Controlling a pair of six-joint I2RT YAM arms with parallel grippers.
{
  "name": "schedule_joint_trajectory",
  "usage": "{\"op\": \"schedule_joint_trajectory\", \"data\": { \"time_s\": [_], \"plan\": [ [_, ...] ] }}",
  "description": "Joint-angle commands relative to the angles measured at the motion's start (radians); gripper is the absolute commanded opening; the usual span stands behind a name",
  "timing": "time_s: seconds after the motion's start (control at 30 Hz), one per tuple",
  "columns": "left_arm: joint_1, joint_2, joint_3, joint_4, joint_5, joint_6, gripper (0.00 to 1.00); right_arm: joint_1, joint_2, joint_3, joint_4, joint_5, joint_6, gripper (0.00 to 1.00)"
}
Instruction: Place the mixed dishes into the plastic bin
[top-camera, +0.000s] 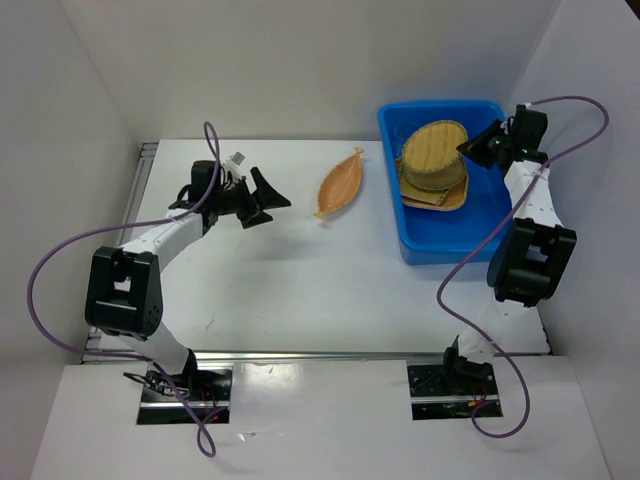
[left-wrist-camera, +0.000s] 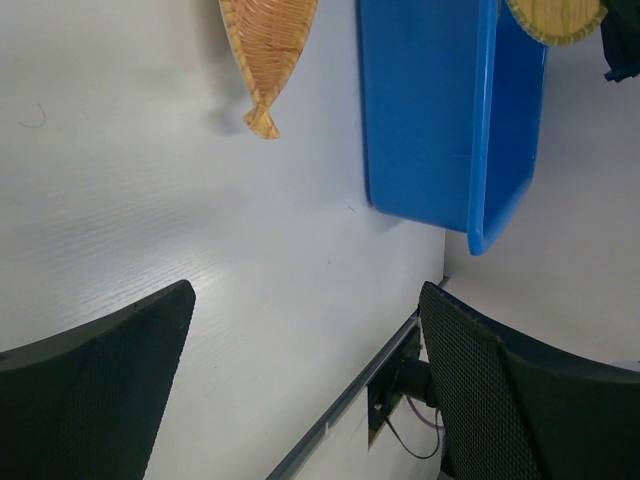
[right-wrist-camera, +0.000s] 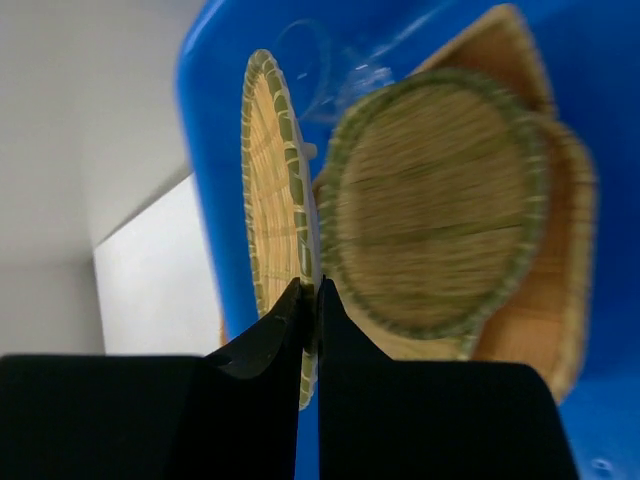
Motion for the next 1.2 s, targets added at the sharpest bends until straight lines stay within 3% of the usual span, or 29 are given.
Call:
{"op": "schedule_joint_trajectory", "data": {
  "time_s": [0.0,0.17,0.37,0.5,0.7,0.9,0.97,1.07,1.17],
  "plan": [
    [0.008,0.031,0.05,-0.003,0.035,0.054,1.0,-0.034,0.007,0.064,0.028,0.078,0.036,0.01],
    [0.008,0.06,0.061,-0.003,0.053,0.054,1.0,-0.057,0.016,0.055,0.028,0.176,0.054,0.01],
    [0.008,0.109,0.09,-0.003,0.062,0.054,1.0,-0.057,0.078,0.046,0.04,0.167,0.086,0.01],
    [0.008,0.129,0.112,-0.003,0.072,0.054,1.0,-0.047,0.128,0.113,0.015,0.181,0.097,0.01],
    [0.017,0.129,0.112,-0.003,0.072,0.054,1.0,0.056,0.203,0.262,-0.11,0.331,0.068,0.01],
    [0.026,0.138,0.121,-0.003,0.072,0.054,1.0,0.159,0.272,0.395,-0.264,0.495,0.025,0.26],
    [0.036,0.138,0.121,-0.003,0.072,0.054,1.0,0.17,0.247,0.373,-0.264,0.549,0.025,0.3],
    [0.036,0.147,0.121,0.006,0.072,0.054,1.0,0.17,0.18,0.291,-0.253,0.584,0.014,0.24],
    [0.036,0.156,0.121,0.006,0.072,0.054,1.0,0.17,0.133,0.231,-0.242,0.637,0.005,0.37]
  ]
}}
